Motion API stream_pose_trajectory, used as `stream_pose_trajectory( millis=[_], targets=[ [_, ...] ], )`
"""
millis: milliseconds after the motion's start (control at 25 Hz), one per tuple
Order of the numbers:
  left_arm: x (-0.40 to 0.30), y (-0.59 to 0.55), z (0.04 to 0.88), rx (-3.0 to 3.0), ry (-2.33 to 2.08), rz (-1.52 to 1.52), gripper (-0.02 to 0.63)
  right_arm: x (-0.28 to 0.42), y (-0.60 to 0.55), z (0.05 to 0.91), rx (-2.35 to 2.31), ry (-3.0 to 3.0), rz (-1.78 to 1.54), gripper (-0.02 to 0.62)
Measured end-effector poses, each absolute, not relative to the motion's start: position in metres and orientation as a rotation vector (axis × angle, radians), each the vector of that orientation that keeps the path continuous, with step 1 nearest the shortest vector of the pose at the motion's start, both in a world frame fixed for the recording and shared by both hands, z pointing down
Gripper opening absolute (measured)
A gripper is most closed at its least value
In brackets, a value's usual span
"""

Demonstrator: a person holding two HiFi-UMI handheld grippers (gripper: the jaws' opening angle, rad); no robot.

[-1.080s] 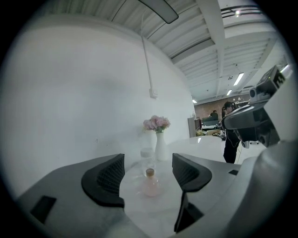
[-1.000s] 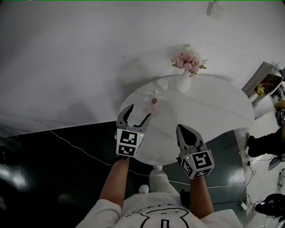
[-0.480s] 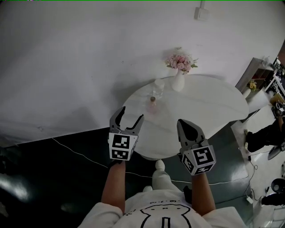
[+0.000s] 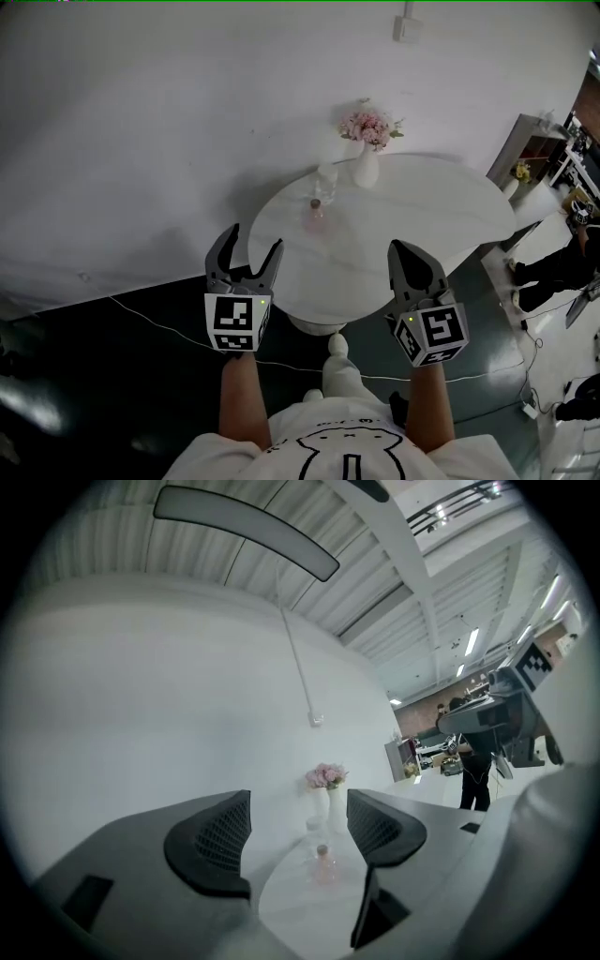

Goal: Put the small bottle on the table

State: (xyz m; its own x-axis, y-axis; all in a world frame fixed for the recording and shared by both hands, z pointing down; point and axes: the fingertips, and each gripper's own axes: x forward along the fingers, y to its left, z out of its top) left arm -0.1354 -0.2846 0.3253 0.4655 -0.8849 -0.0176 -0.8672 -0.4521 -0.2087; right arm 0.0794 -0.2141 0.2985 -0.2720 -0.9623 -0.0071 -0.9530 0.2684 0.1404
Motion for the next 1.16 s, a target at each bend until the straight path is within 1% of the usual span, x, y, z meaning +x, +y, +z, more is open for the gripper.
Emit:
stream_pose_trajectory(
  millis=[120, 160, 200, 240, 280, 640, 840, 1160],
  targets=[
    [-0.139, -0.273, 0.314, -2.516, 1.517, -0.084, 0.327, 0.083, -0.206, 0.298, 1.859, -2.426, -0.192, -0.009],
    [-0.14, -0.269, 0.309, -2.514, 1.516, -0.052, 0.312, 0.084, -0.204, 0.299, 1.865, -2.424, -0.191, -0.009],
    [-0.142, -0.265, 0.305, -2.508, 1.517, -0.022, 0.213, 0.085, -0.203, 0.299, 1.871, -2.424, -0.189, -0.009],
    [-0.144, -0.262, 0.302, -2.502, 1.518, 0.002, 0.06, 0.086, -0.201, 0.299, 1.878, -2.424, -0.185, -0.009],
    [-0.145, -0.259, 0.3, -2.501, 1.516, 0.018, 0.006, 0.087, -0.2, 0.299, 1.882, -2.423, -0.183, -0.009],
    [-0.146, -0.26, 0.297, -2.506, 1.509, 0.058, 0.005, 0.096, -0.201, 0.292, 1.891, -2.394, -0.22, -0.009],
    [-0.149, -0.264, 0.296, -2.548, 1.525, 0.132, 0.005, 0.098, -0.203, 0.288, 1.887, -2.379, -0.245, -0.009],
    [-0.147, -0.262, 0.296, -2.547, 1.531, 0.158, 0.005, 0.106, -0.197, 0.296, 1.901, -2.374, -0.241, -0.009]
  ],
)
